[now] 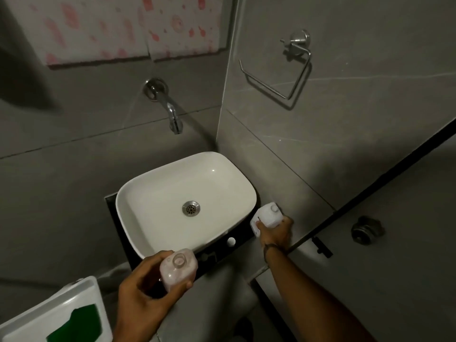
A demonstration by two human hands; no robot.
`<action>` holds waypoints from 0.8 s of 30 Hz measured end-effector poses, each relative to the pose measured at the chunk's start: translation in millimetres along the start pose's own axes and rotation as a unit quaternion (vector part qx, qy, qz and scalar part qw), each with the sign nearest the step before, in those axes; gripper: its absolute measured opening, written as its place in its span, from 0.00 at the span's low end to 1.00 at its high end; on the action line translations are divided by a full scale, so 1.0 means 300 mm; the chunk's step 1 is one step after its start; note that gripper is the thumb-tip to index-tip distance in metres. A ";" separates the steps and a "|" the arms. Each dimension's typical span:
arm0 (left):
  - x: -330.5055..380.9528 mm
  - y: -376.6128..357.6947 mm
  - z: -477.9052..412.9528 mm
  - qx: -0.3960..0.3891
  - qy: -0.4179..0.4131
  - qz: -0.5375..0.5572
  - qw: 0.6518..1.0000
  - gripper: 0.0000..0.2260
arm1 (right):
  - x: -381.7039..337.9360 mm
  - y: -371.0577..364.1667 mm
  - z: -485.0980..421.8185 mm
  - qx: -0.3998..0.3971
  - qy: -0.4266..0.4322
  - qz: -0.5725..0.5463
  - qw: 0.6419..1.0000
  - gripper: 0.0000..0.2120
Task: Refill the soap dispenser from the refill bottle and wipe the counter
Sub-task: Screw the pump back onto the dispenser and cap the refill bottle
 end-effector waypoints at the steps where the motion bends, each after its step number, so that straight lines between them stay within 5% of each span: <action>1: 0.003 -0.013 0.000 0.005 0.000 -0.006 1.000 0.30 | 0.000 -0.011 -0.020 0.003 -0.007 0.006 1.000 0.38; 19: 0.065 -0.126 -0.006 0.102 0.056 -0.004 0.993 0.27 | 0.074 -0.123 -0.144 -0.017 -0.075 -0.122 0.990 0.39; 24: 0.037 -0.027 0.028 0.116 0.031 -0.012 0.993 0.27 | 0.149 -0.169 0.049 -0.145 0.017 0.044 0.988 0.19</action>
Point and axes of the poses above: each hand's wrist, its own z-axis away from the middle knuckle, its own y-axis out of the back of the hand, x = y × z, the point moved 5 cm from there along -z, towards the middle knuckle, and after that the axes turned 3 degrees about z, right-handed, at the moved point
